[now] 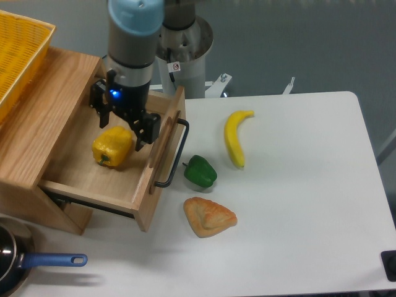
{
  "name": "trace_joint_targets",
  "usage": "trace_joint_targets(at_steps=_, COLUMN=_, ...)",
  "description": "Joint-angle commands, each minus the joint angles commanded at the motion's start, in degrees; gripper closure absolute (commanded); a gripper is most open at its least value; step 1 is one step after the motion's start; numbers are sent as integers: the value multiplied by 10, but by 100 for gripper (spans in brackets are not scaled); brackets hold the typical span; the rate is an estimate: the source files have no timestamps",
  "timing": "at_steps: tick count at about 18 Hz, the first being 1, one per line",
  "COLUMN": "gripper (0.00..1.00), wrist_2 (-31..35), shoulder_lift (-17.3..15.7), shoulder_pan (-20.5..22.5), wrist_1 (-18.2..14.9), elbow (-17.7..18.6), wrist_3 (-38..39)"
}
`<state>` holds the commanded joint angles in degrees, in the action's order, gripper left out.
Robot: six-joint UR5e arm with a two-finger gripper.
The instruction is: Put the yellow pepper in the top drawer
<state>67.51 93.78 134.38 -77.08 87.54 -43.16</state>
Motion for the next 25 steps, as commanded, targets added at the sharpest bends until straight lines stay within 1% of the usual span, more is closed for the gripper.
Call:
trace_joint_targets(at_steps=1, gripper=2, wrist_2=-2, shoulder_lift=-1, shoulder_pan=8, wrist_1=0, elbow=-1, wrist_3=1)
trace_joint_targets(at_steps=4, gripper=1, wrist_2=-4, shoulder_lift=-4, shoulder_pan=30, wrist_1=0, elbow=-3, wrist_3=3)
trace_joint_targets(at_steps=6, gripper=0, wrist_2=-4, shoulder_lift=-5, shoulder_pan=46, wrist_1=1, elbow=-4, wrist_3=17)
trace_joint_targets(at_steps=9, gripper=0, wrist_2=0, shoulder_lift=-6, shoulder_pan=71, wrist_1=23, elbow=-6, wrist_3=18)
trace_joint_targets(at_steps=10, gripper=0, wrist_2=1, shoulder_lift=-3, shoulder_pan=79, wrist_1=37, elbow=-6, wrist_3=13)
trace_joint_targets(at_steps=11, gripper=0, wrist_2=3, shoulder_lift=1, shoulder_pan=87, wrist_1=44, elbow=-6, wrist_3=-2)
trace_joint_targets(at_steps=14, gripper=0, wrist_2=10, shoulder_lift=2, shoulder_pan=117, wrist_1=43, elbow=-4, wrist_3=-62)
trace_joint_targets(at_steps=17, gripper=0, wrist_2=22, shoulder_lift=4, shoulder_pan=148, wrist_1=46, elbow=-1, wrist_3=-78)
trace_joint_targets(at_steps=19, gripper=0, wrist_2=52, shoulder_lift=21, shoulder_pan=153, wrist_1=47, elbow=3, wrist_3=-123)
trace_joint_targets(at_steps=21, gripper=0, wrist_2=120, shoulder_lift=41, shoulder_pan=155, wrist_1=52, elbow=5, wrist_3=-195)
trace_joint_targets(at_steps=23, gripper=0, wrist_2=205, shoulder_lift=58, shoulder_pan=156, wrist_1=56, elbow=5, wrist_3=-249)
trace_joint_targets(at_steps=24, gripper=0, wrist_2=233, shoulder_lift=61, shoulder_pan=157, wrist_1=56, elbow=8, wrist_3=-271)
trace_joint_targets(at_steps=25, gripper=0, wrist_2=242, shoulder_lift=62, shoulder_pan=157, wrist_1=56, elbow=12, wrist_3=-294)
